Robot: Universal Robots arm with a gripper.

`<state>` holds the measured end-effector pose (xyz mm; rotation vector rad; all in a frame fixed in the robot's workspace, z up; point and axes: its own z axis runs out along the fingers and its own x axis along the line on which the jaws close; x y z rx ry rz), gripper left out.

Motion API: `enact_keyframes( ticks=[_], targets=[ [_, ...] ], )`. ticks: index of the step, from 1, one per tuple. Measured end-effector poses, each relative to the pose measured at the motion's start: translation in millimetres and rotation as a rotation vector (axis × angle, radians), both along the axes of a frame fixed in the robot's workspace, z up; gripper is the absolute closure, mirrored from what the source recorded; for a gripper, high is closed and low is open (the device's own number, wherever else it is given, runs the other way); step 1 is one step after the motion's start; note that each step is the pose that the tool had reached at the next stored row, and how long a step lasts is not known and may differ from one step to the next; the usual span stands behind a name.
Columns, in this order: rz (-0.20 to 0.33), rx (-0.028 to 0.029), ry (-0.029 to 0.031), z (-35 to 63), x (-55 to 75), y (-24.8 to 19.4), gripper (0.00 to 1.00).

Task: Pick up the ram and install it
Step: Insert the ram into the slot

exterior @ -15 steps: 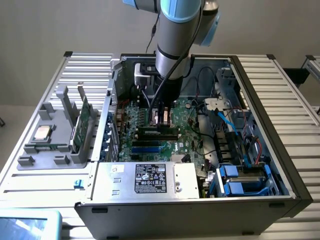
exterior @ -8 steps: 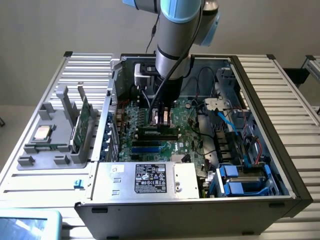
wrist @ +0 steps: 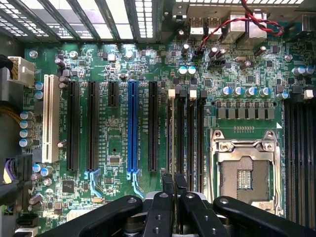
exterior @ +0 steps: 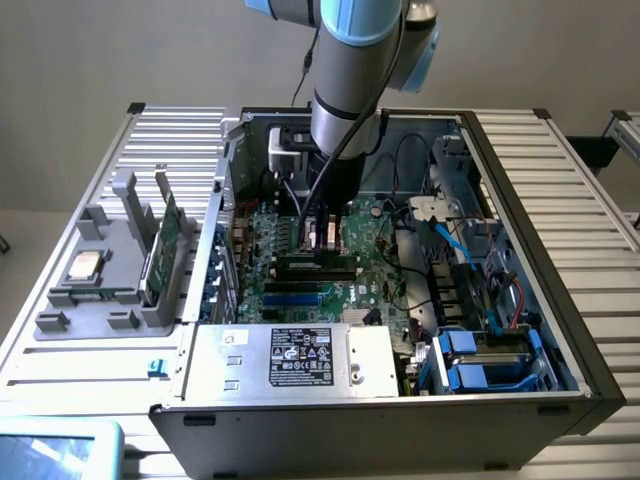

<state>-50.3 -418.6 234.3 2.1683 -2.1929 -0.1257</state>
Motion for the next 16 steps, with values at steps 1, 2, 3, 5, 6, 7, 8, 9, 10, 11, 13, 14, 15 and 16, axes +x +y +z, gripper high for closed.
enact_keyframes(
  ticks=[1, 2, 3, 5, 6, 7, 8, 9, 10, 11, 13, 14, 15, 16],
  targets=[
    [0.002, 0.0, 0.0, 0.0, 0.0, 0.0, 0.89],
    [0.004, -0.0001, 0.0, 0.0, 0.0, 0.0, 0.89],
    [0.004, 0.0, 0.0, 0.0, 0.0, 0.0, 0.89],
    [0.004, 0.0001, 0.0, -0.1, 0.0, 0.0, 0.89],
    [0.004, 0.0002, -0.0001, -0.1, 0.0, 0.1, 0.89],
    [0.004, 0.0003, -0.0001, -0.2, 0.0, 0.3, 0.89],
    [0.004, 0.0002, -0.0001, -0.1, 0.0, 0.6, 0.89],
    [0.004, 0.0001, 0.0, -0.1, 0.0, 0.7, 0.89],
    [0.004, 0.0002, -0.0001, -0.3, 0.0, 0.8, 0.89],
    [0.004, 0.0001, 0.0, -0.3, -0.1, 0.8, 0.89],
    [0.004, -0.0002, 0.0001, -0.4, -0.3, 0.9, 0.89],
    [0.004, -0.0002, 0.0001, -0.5, -0.4, 0.9, 0.89],
    [0.004, -0.0002, 0.0, -0.6, -0.5, 0.9, 0.89],
    [0.004, -0.0002, 0.0, -1.1, -0.5, 0.9, 0.89]
  ],
)
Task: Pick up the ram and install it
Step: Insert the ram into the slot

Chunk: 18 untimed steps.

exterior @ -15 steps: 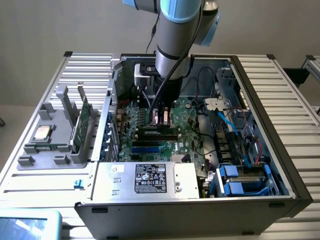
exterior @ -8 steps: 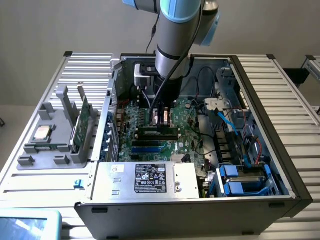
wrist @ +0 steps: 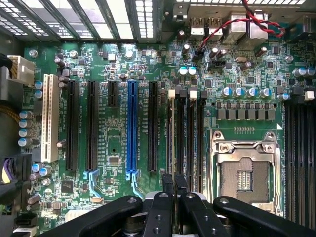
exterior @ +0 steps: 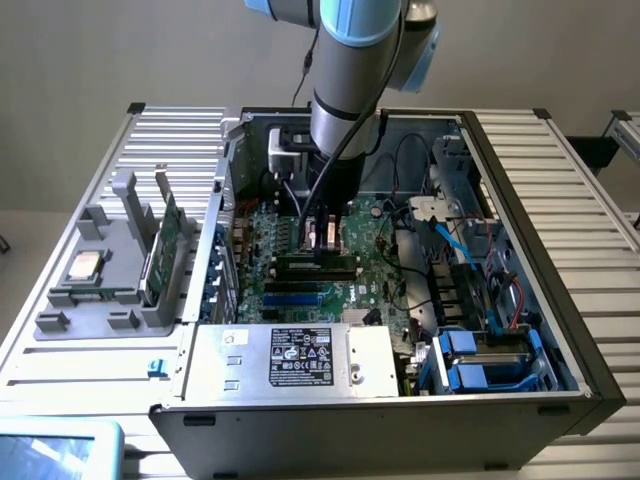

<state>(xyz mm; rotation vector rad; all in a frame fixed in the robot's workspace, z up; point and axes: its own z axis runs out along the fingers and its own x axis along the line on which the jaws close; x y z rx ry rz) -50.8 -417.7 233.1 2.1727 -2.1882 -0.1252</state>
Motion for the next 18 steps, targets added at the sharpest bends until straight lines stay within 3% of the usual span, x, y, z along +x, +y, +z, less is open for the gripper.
enact_keyframes(
  ticks=[10, 12, 18],
  targets=[
    [-0.005, 0.0001, 0.0, -0.5, 0.0, 0.0, 0.89],
    [-0.005, -0.0001, 0.0, -5.8, 0.0, 0.0, 0.89],
    [-0.005, 0.0001, -0.0004, -7.1, 0.0, 0.0, 0.89]
  ],
)
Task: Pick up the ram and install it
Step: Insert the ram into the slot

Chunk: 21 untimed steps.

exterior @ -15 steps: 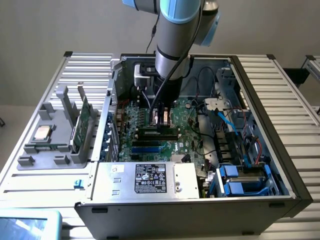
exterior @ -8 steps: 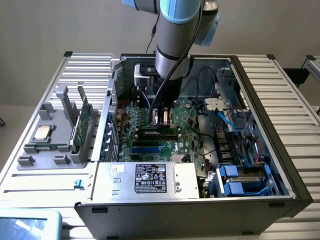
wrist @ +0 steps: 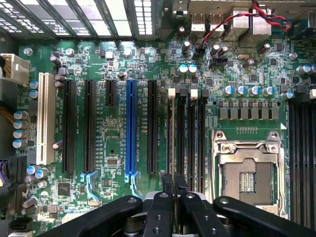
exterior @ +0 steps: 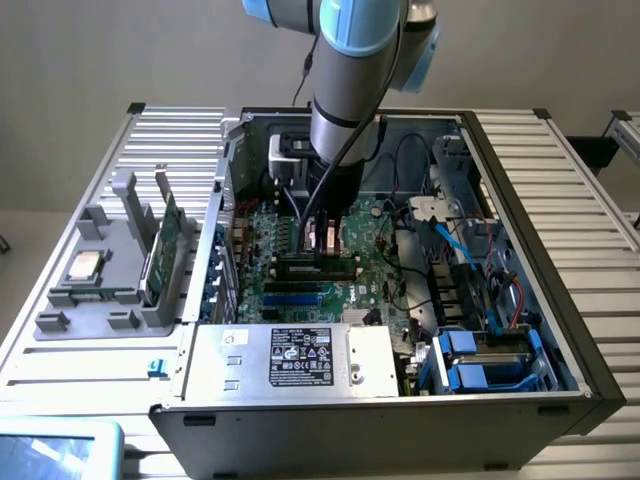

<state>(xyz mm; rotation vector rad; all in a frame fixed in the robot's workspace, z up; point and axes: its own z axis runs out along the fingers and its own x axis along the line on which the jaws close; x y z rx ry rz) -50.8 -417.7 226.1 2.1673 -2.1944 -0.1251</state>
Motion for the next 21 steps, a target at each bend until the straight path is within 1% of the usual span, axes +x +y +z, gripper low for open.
enact_keyframes(
  ticks=[13, 21],
  targets=[
    [0.0, -0.0003, -0.0031, -5.1, -0.3, -0.1, 0.89],
    [0.0, -0.0001, -0.0033, -5.6, -0.2, 0.0, 0.89]
  ],
)
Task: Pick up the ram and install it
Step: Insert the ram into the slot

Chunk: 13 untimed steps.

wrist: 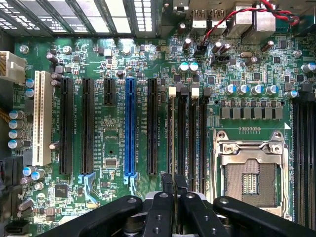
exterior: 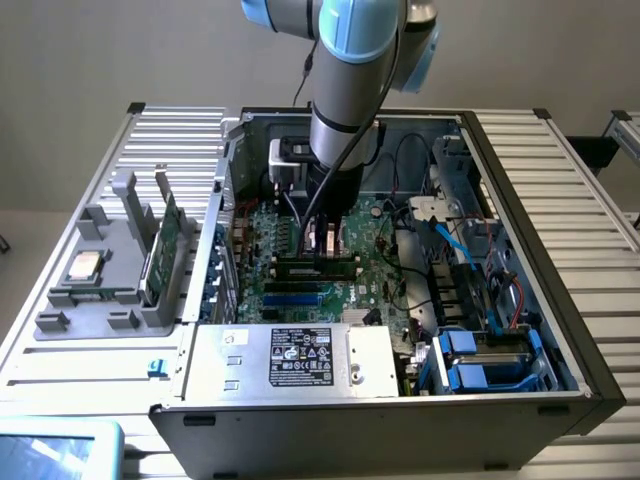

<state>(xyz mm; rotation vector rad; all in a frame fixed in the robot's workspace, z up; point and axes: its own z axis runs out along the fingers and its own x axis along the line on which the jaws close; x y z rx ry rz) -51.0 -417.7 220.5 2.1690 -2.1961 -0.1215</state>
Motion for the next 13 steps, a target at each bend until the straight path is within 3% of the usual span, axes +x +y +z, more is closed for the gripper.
enact_keyframes(
  ticks=[6, 7, 9, 13],
  targets=[
    [0.0, 0.0002, -0.0001, -0.1, 0.1, 0.0, 0.87],
    [0.0, 0.0002, -0.0001, -0.1, 0.1, 0.0, 0.81],
    [0.0, 0.0, 0.0, 0.0, 0.0, 0.0, 0.81],
    [0.0, -0.0038, -0.0001, 7.1, 0.0, 0.2, 0.81]
  ],
)
